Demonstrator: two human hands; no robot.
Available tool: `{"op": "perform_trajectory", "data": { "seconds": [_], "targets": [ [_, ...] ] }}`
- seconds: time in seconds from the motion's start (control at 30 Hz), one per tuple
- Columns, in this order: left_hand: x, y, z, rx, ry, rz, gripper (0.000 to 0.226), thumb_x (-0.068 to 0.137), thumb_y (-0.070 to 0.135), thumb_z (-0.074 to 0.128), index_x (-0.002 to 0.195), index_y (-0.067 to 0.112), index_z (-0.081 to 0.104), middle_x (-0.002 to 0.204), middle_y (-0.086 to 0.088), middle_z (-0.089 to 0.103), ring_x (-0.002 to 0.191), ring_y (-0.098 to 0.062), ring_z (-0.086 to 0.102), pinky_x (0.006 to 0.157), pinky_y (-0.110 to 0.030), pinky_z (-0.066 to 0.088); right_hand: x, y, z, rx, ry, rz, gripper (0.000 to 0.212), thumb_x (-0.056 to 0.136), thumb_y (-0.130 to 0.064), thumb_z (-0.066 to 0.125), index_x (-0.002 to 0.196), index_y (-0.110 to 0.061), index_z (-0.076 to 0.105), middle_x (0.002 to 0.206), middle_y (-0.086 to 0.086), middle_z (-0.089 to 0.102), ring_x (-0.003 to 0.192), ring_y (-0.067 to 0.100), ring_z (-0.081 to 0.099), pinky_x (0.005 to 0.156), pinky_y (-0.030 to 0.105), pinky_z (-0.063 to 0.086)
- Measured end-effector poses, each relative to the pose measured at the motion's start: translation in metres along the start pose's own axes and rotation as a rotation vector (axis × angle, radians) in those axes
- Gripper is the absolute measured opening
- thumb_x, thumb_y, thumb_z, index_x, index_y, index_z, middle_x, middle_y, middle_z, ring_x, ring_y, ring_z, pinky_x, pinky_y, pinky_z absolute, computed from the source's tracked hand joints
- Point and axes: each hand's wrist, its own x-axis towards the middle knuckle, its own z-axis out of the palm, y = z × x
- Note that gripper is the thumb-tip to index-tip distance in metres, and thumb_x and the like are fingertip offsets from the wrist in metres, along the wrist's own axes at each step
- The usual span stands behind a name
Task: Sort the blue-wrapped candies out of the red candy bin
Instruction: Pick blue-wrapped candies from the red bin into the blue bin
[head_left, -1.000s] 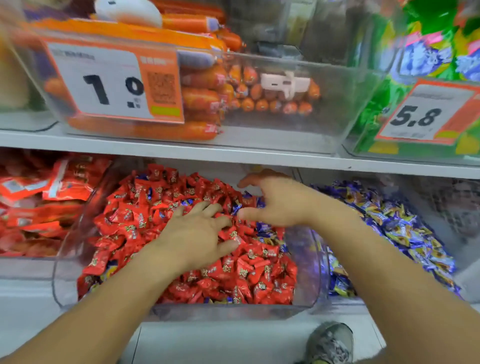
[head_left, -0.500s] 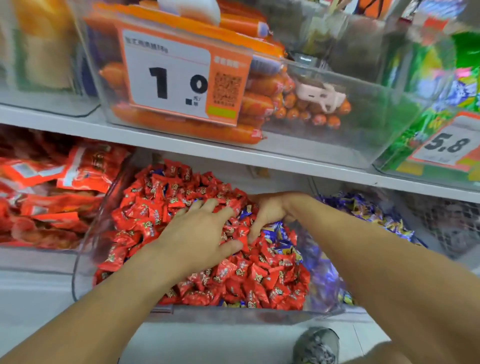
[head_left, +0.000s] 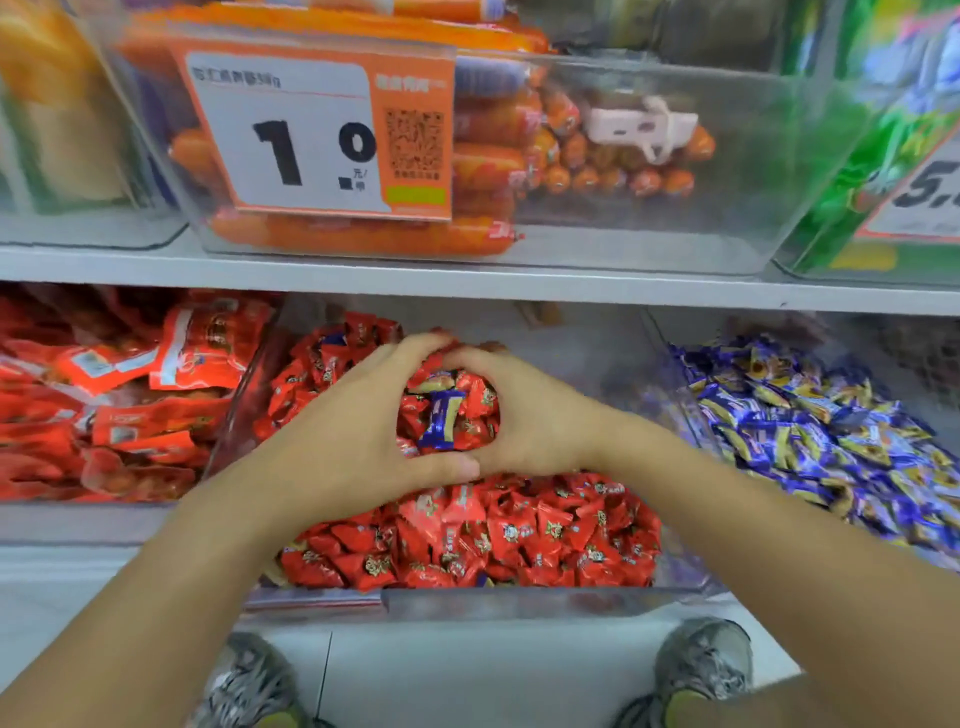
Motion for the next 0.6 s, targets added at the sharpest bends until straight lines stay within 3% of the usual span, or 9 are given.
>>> {"op": "perform_trajectory", "data": {
  "seconds": [0.07,0.13,0.27,0.37,0.5,0.6],
  "targets": [
    [-0.004,0.002,-0.002,0.000,-0.027,-0.014,0.114,0.050,0.073,0.078,0.147,0.041,0.027,0.142,0.027,0.036,0.126,0.012,0.037,0.100,-0.007,0.028,-0.012,-0.001,0.004,-0.028,-0.015,-0.042,0.093,0.066,-0.033,0.090,0.145,-0.023,0.042,0.136,-0.002,0.045,0.126,0.004,0.041,0.110,0.017,0.031],
    [-0.008,0.003,-0.001,0.002,-0.052,-0.006,0.102,0.052,0.071,0.079,0.141,0.044,0.037,0.134,0.033,0.041,0.119,0.020,0.038,0.095,-0.001,0.028,-0.026,-0.002,0.001,-0.019,-0.085,-0.035,0.096,0.069,-0.041,0.088,0.149,-0.026,0.038,0.145,-0.009,0.037,0.135,-0.001,0.035,0.115,0.019,0.028],
    [-0.010,0.001,0.002,0.142,-0.055,0.012,0.074,0.064,0.056,0.081,0.131,0.043,0.052,0.124,0.027,0.054,0.114,0.010,0.047,0.096,-0.008,0.033,-0.045,0.002,-0.011,0.001,-0.107,-0.028,0.073,0.079,-0.036,0.081,0.143,-0.034,0.047,0.151,-0.018,0.036,0.138,-0.010,0.029,0.115,0.015,0.025],
    [-0.011,0.004,0.001,0.185,-0.050,0.013,0.060,0.068,0.052,0.080,0.124,0.042,0.059,0.119,0.026,0.057,0.113,0.005,0.049,0.097,-0.017,0.035,-0.053,0.010,-0.013,-0.001,-0.023,-0.032,0.059,0.085,-0.026,0.075,0.139,-0.036,0.052,0.148,-0.019,0.043,0.135,-0.012,0.035,0.113,0.017,0.030],
    [-0.009,0.005,0.002,0.176,-0.019,0.016,0.037,0.073,0.045,0.080,0.107,0.039,0.065,0.107,0.026,0.062,0.103,0.006,0.054,0.088,-0.006,0.035,-0.059,0.018,-0.014,-0.116,0.067,0.031,0.066,0.088,-0.022,0.071,0.144,-0.040,0.040,0.146,-0.023,0.043,0.131,-0.005,0.041,0.111,0.020,0.034],
    [-0.007,0.007,0.002,0.156,-0.007,0.019,0.028,0.074,0.039,0.081,0.096,0.038,0.064,0.105,0.026,0.062,0.104,0.007,0.055,0.090,-0.004,0.036,-0.061,0.018,-0.020,-0.072,0.153,0.067,0.067,0.085,-0.019,0.075,0.140,-0.041,0.043,0.132,-0.021,0.045,0.105,-0.003,0.057,0.094,0.019,0.048]
  ]
}}
